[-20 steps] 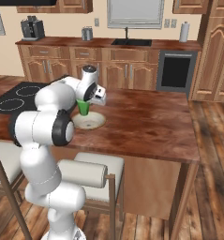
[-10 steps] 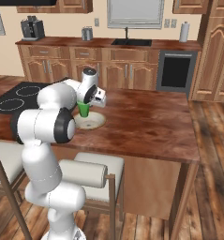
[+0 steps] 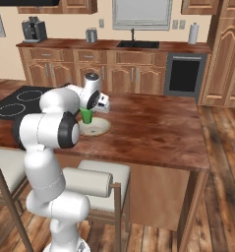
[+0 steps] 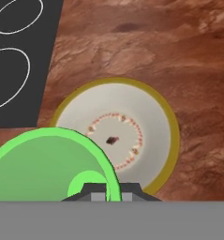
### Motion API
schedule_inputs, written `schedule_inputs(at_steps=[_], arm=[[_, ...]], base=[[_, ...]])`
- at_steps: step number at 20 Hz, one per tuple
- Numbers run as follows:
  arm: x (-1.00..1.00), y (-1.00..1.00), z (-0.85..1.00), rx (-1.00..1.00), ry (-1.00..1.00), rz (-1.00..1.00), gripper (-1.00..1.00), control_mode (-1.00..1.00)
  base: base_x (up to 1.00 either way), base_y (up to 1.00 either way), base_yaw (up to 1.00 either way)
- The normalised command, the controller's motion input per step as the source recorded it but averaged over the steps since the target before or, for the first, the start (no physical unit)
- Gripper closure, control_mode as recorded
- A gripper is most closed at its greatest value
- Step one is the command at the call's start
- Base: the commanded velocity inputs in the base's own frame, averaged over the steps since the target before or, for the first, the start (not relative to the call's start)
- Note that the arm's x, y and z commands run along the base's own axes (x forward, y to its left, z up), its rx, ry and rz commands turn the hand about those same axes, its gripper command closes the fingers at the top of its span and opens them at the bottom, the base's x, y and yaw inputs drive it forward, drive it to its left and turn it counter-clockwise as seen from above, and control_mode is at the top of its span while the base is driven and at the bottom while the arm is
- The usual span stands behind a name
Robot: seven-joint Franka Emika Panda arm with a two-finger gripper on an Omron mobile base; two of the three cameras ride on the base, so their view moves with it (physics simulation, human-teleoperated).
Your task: Place the cup inside the bowl on the dining table and move the bowl to any counter.
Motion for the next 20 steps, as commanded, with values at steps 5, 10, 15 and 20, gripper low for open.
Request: schedule_inputs(at_steps=[5,10,15,20], arm=[[0.04,0.04,-0.09,-0.03,0.0,0.0,1.0,-1.0],[0.03,0.0,-0.12,-0.03,0.0,0.0,1.0,-1.0],[0.0,0.0,-0.1,-0.02,0.0,0.0,1.0,-1.0],[0.0,0.02,-0.13,-0.01,0.0,0.0,1.0,-1.0]], base=[[0.0,0.0,0.0],[0.0,0.0,0.0],[0.0,0.0,0.0],[0.0,0.0,0.0]])
